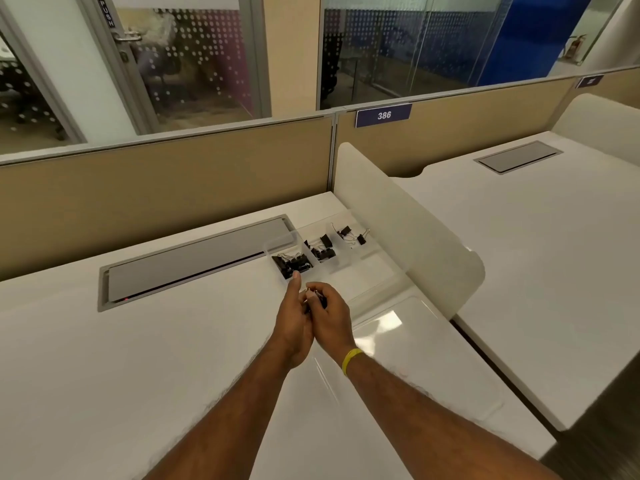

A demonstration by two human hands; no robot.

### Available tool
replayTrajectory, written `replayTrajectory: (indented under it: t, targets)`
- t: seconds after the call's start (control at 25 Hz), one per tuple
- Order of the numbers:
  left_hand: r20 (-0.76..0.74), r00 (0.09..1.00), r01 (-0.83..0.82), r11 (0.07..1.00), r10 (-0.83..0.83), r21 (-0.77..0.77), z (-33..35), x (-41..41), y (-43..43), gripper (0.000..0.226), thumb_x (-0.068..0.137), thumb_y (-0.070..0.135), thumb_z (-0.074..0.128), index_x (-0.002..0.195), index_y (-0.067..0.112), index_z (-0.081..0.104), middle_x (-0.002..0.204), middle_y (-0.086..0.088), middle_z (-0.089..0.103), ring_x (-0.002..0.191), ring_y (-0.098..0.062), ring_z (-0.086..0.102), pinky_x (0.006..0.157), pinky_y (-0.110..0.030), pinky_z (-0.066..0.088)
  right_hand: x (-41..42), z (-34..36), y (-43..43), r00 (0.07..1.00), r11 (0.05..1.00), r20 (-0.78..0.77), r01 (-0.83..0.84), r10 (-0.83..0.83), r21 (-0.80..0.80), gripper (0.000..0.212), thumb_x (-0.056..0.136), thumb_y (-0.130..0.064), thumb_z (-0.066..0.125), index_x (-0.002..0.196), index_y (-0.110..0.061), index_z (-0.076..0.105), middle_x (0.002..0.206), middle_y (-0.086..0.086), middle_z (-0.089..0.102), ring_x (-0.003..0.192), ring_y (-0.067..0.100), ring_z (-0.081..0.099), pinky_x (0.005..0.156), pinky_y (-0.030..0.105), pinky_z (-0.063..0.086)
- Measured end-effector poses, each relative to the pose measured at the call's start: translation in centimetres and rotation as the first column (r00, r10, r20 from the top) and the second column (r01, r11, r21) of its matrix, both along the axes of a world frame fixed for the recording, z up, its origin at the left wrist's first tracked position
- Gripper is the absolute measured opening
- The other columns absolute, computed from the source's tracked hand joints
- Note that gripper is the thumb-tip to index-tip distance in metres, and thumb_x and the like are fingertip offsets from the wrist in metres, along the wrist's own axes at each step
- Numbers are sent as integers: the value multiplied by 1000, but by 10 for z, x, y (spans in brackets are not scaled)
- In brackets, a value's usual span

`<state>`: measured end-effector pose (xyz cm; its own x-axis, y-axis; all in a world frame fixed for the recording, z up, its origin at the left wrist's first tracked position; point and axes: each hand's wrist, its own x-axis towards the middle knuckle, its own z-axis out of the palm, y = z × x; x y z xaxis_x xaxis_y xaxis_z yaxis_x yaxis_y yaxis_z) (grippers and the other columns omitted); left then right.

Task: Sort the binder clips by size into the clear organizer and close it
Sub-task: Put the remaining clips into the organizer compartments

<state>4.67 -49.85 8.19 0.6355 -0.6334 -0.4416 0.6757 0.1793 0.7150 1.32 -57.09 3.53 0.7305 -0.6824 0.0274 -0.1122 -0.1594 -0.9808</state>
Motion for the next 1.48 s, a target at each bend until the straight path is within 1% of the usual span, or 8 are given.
replayTrajectory:
  t: [0.32, 0.4, 0.6, 0.84, 0.96, 1.08, 1.28, 1.48]
  targets:
    - [133, 990, 20, 988, -41, 153, -19, 40, -38, 78, 78, 72, 53, 124, 10, 63, 120, -9, 68, 119, -18, 60, 108, -40, 42, 38, -9, -41, 995, 994, -80, -43, 52, 101, 22, 95, -25, 46, 104, -25, 66, 98, -6, 69, 96, 11, 64, 87, 37, 55]
    - [173, 981, 54, 982, -86, 181, -23, 46, -37, 89, 69, 78, 55, 131, 14, 58, 130, -8, 63, 125, -18, 55, 112, -40, 38, 38, -5, -43, 994, 992, -74, -71, 78, 101, 26, 97, -17, 42, 107, -21, 65, 99, -4, 69, 96, 11, 63, 85, 28, 54]
    - [279, 951, 50, 956, -134, 289, -27, 52, -35, 75, 92, 64, 33, 150, 16, 32, 156, -5, 32, 144, -23, 28, 116, -38, 23, 33, -1, -51, 992, 995, -82, -92, 95, 44, 35, 98, -4, 36, 122, -12, 60, 114, -2, 61, 99, 5, 56, 74, 2, 43]
    - [407, 908, -34, 949, -102, 313, -24, 44, -9, 77, 88, 62, 35, 149, 16, 33, 153, -1, 38, 141, -17, 33, 114, -37, 26, 12, 6, -56, 998, 999, -55, -36, 37, 8, 37, 96, -2, 38, 125, -10, 59, 106, 1, 61, 85, 14, 57, 76, 9, 45]
    - [492, 863, -85, 928, -112, 362, -29, 31, 13, 58, 99, 49, 32, 146, 16, 39, 150, 0, 42, 138, -13, 36, 116, -38, 27, -5, 1, -52, 996, 996, -58, -67, 63, -64, 34, 96, -8, 42, 124, -15, 59, 120, 0, 62, 105, 11, 57, 99, 26, 47]
    - [536, 829, -88, 907, -162, 411, -31, 13, 39, 49, 101, 43, 35, 143, 19, 43, 148, 1, 44, 133, -9, 39, 116, -36, 28, -22, -5, -38, 993, 979, -65, -108, 98, -171, 33, 95, -13, 46, 126, -18, 57, 125, -4, 59, 118, 9, 53, 105, 31, 44]
    - [577, 719, -64, 791, -386, 609, -31, -17, 79, 72, 89, 69, 36, 146, 25, 36, 153, 4, 37, 141, -14, 33, 115, -34, 24, -53, -11, 5, 968, 913, -156, -237, 195, -332, 46, 92, -25, 56, 137, -24, 46, 143, -5, 47, 133, 4, 38, 111, 22, 33]
    - [569, 641, -34, 722, -515, 691, -36, -43, 130, 80, 85, 72, 34, 150, 26, 27, 158, 4, 27, 144, -13, 25, 116, -33, 20, -81, -20, 57, 903, 815, -298, -413, 308, -406, 58, 93, -37, 56, 146, -29, 34, 155, -8, 29, 144, 6, 21, 119, 35, 25]
